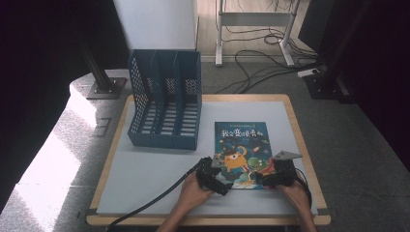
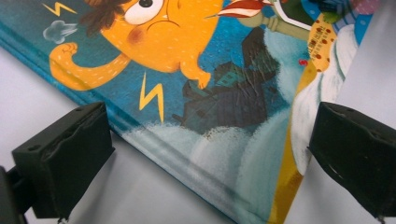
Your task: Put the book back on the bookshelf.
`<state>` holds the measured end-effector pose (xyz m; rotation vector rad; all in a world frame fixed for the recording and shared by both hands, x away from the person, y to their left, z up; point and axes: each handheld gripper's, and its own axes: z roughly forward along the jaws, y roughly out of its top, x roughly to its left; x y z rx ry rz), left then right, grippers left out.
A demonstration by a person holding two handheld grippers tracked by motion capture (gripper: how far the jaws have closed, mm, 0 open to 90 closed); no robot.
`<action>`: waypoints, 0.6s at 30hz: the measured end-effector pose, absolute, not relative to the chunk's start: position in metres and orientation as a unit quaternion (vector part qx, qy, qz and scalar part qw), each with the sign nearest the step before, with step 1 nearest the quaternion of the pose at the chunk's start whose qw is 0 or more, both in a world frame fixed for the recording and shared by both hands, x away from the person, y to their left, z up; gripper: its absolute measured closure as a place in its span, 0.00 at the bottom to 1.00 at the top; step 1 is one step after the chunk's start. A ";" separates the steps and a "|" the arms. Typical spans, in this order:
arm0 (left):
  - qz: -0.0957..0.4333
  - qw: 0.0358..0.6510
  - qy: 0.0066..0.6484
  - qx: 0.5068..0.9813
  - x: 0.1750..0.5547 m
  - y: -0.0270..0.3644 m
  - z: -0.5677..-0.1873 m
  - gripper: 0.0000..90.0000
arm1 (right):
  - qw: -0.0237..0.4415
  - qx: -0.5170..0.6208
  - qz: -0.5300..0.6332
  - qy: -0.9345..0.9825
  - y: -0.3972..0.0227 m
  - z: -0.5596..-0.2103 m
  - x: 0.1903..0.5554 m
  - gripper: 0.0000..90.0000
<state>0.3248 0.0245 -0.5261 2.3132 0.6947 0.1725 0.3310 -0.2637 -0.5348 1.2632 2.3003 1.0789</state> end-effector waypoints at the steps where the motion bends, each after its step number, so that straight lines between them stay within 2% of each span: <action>1: 0.068 0.352 0.267 0.895 0.322 0.024 -0.526 0.00 | 0.152 0.440 0.376 0.801 -0.263 -0.535 0.328 0.00; 4: 0.099 0.327 0.246 0.907 0.309 0.021 -0.528 0.00 | 0.153 0.439 0.375 0.802 -0.263 -0.535 0.322 0.00; 7: 0.104 0.326 0.251 0.906 0.300 0.020 -0.527 0.00 | 0.152 0.440 0.375 0.801 -0.262 -0.535 0.316 0.00; 13: 0.096 0.324 0.251 0.907 0.292 0.022 -0.526 0.00 | 0.151 0.439 0.375 0.802 -0.261 -0.535 0.303 0.00; 18: 0.068 0.351 0.260 0.897 0.289 0.030 -0.525 0.01 | 0.150 0.437 0.375 0.804 -0.260 -0.534 0.292 0.00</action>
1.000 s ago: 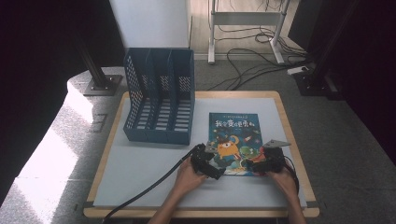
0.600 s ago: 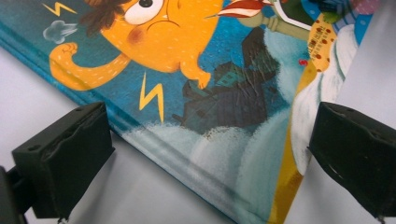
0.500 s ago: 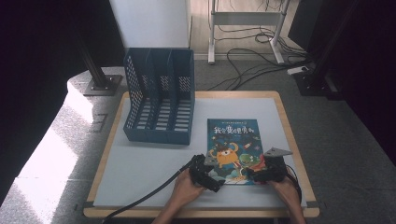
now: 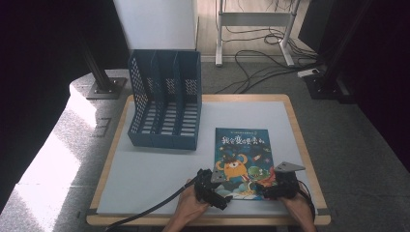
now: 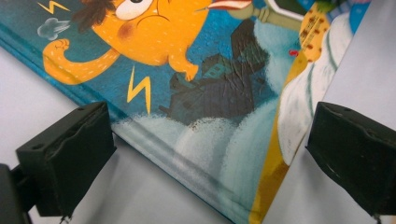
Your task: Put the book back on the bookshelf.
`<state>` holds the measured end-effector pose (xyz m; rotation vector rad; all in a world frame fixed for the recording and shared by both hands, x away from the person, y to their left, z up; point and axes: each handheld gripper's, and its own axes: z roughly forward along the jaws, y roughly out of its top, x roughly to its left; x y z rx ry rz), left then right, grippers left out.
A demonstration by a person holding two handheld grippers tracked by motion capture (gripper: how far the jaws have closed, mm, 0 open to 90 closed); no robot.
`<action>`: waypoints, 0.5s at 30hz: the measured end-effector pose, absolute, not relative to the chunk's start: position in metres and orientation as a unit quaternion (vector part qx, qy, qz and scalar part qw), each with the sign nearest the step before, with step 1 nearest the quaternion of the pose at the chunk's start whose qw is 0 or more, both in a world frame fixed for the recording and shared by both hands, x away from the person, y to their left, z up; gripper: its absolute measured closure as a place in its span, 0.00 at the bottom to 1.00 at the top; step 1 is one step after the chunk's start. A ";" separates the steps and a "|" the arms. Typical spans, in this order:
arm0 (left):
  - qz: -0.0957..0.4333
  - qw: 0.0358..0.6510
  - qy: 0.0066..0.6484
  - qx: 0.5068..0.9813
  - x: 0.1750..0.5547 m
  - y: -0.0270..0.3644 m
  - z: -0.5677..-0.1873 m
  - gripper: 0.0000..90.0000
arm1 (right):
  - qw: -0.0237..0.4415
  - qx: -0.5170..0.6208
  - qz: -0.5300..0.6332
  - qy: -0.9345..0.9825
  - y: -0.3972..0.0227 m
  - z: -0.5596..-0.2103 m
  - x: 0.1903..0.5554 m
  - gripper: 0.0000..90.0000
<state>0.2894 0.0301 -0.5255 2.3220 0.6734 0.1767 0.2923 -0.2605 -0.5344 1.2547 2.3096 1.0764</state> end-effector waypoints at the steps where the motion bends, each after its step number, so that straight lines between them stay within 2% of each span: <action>1: 0.068 0.351 0.260 0.897 0.289 0.030 -0.525 0.01 | 0.150 0.437 0.375 0.804 -0.260 -0.534 0.292 0.00; 9: 0.043 0.352 0.245 0.902 0.284 0.035 -0.524 0.01 | 0.145 0.429 0.376 0.808 -0.263 -0.534 0.279 0.00; 10: 0.013 0.354 0.228 0.907 0.293 0.041 -0.521 0.01 | 0.145 0.428 0.379 0.808 -0.264 -0.535 0.279 0.00; 11: 0.013 0.354 0.228 0.907 0.293 0.041 -0.521 0.02 | 0.145 0.428 0.379 0.808 -0.264 -0.535 0.279 0.00; 13: 0.030 0.352 0.231 0.907 0.302 0.048 -0.516 0.00 | 0.145 0.428 0.381 0.807 -0.264 -0.535 0.278 0.00; 14: 0.089 0.343 0.230 0.906 0.310 0.057 -0.510 0.00 | 0.142 0.430 0.382 0.805 -0.265 -0.535 0.279 0.00; 15: 0.089 0.343 0.230 0.906 0.310 0.057 -0.510 0.00 | 0.142 0.430 0.382 0.805 -0.265 -0.535 0.279 0.00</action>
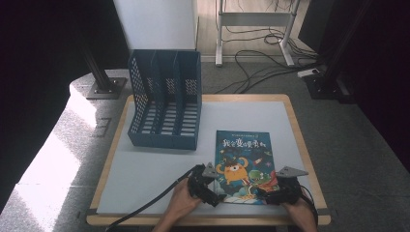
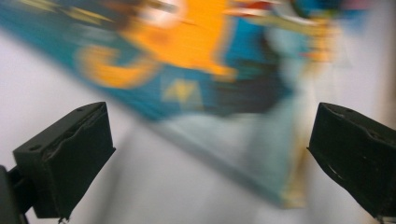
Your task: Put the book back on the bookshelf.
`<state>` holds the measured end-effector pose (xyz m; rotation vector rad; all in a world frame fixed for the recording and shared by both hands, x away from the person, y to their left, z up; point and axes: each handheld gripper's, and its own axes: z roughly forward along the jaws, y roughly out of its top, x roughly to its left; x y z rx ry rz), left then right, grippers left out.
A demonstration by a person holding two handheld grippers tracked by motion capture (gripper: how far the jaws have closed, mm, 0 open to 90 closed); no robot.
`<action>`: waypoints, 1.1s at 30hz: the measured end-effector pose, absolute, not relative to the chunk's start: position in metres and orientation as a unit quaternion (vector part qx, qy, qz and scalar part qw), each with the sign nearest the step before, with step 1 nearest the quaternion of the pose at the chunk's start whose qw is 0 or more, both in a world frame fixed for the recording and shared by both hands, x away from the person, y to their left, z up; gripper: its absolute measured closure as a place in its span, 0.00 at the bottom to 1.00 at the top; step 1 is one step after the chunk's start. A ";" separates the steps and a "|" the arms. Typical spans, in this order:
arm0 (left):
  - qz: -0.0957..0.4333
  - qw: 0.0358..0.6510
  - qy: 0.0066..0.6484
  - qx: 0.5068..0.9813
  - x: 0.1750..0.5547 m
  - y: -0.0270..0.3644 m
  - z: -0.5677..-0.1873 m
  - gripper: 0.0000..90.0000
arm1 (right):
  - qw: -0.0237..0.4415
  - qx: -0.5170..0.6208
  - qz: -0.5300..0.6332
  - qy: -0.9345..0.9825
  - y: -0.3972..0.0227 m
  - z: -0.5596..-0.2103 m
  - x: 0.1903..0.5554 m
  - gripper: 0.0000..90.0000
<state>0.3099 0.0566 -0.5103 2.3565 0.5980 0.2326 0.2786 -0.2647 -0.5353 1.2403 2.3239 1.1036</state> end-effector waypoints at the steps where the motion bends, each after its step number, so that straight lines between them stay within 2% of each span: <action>1: 0.107 0.335 0.231 0.907 0.316 0.061 -0.509 0.00 | 0.142 0.431 0.382 0.805 -0.265 -0.535 0.279 0.00; 6: 0.096 0.313 0.242 0.913 0.344 0.078 -0.518 0.00 | 0.140 0.431 0.382 0.805 -0.265 -0.535 0.279 0.00; 7: 0.079 0.309 0.245 0.915 0.349 0.080 -0.525 0.00 | 0.139 0.431 0.382 0.806 -0.266 -0.535 0.280 0.00; 13: 0.091 0.334 0.240 0.907 0.345 0.083 -0.529 0.00 | 0.136 0.430 0.380 0.807 -0.268 -0.534 0.284 0.00; 20: 0.094 0.335 0.241 0.906 0.342 0.079 -0.529 0.00 | 0.140 0.434 0.379 0.805 -0.265 -0.534 0.292 0.00; 33: 0.074 0.345 0.218 0.910 0.341 0.065 -0.529 0.00 | 0.146 0.407 0.356 0.829 -0.263 -0.529 0.323 0.00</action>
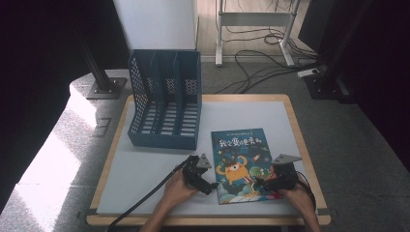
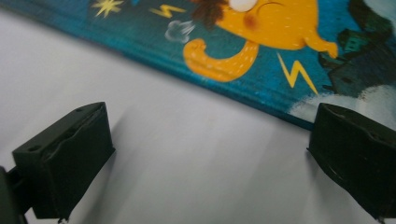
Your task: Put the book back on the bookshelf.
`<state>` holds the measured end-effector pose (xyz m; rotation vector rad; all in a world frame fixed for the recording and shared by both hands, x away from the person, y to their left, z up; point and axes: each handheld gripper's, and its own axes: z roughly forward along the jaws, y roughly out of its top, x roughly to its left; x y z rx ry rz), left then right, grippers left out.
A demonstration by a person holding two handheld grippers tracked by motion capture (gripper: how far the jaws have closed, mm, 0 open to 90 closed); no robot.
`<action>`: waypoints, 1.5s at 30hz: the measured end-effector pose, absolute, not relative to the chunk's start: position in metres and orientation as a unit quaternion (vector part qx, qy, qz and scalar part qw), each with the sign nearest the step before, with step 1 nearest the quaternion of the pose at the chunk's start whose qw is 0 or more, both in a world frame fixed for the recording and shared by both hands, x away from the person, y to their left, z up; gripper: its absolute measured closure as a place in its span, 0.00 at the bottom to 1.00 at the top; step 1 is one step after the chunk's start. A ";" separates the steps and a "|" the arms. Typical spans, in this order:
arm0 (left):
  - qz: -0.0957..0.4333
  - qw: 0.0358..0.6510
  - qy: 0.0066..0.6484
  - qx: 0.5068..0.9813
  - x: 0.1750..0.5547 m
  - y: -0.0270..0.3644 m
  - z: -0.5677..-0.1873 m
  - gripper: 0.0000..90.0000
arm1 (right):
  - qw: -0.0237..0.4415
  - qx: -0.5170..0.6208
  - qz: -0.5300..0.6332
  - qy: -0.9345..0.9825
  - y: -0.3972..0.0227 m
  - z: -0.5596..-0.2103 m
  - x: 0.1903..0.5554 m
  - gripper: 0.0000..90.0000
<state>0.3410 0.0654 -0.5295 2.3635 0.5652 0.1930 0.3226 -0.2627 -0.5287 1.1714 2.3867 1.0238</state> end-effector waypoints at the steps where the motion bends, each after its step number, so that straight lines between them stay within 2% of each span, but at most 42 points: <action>1: 0.073 0.345 0.214 0.911 0.341 0.064 -0.529 0.00 | 0.145 0.406 0.354 0.830 -0.263 -0.528 0.326 0.00; 12: 0.051 0.355 0.186 0.915 0.338 0.043 -0.530 0.00 | 0.137 0.394 0.343 0.842 -0.259 -0.526 0.363 0.00; 14: 0.060 0.356 0.186 0.914 0.335 0.040 -0.530 0.00 | 0.137 0.398 0.341 0.840 -0.257 -0.526 0.372 0.00; 20: 0.061 0.358 0.187 0.913 0.335 0.040 -0.530 0.00 | 0.132 0.403 0.343 0.838 -0.257 -0.527 0.376 0.00; 23: 0.061 0.357 0.188 0.913 0.335 0.040 -0.530 0.00 | 0.133 0.420 0.346 0.829 -0.261 -0.523 0.377 0.09; 27: 0.059 0.356 0.190 0.913 0.335 0.040 -0.530 0.00 | 0.131 0.441 0.361 0.811 -0.268 -0.515 0.382 0.09; 32: 0.059 0.357 0.190 0.913 0.335 0.040 -0.530 0.00 | 0.105 0.456 0.373 0.801 -0.265 -0.513 0.398 0.15; 37: 0.058 0.357 0.190 0.913 0.335 0.040 -0.530 0.00 | 0.102 0.473 0.369 0.793 -0.264 -0.517 0.407 0.19; 41: 0.058 0.358 0.190 0.912 0.335 0.041 -0.530 0.00 | 0.078 0.487 0.377 0.784 -0.269 -0.521 0.409 0.24; 42: 0.058 0.358 0.190 0.912 0.335 0.041 -0.530 0.00 | 0.058 0.491 0.388 0.778 -0.272 -0.521 0.408 0.26; 45: 0.058 0.358 0.190 0.912 0.335 0.041 -0.530 0.00 | 0.055 0.493 0.385 0.778 -0.273 -0.520 0.404 0.25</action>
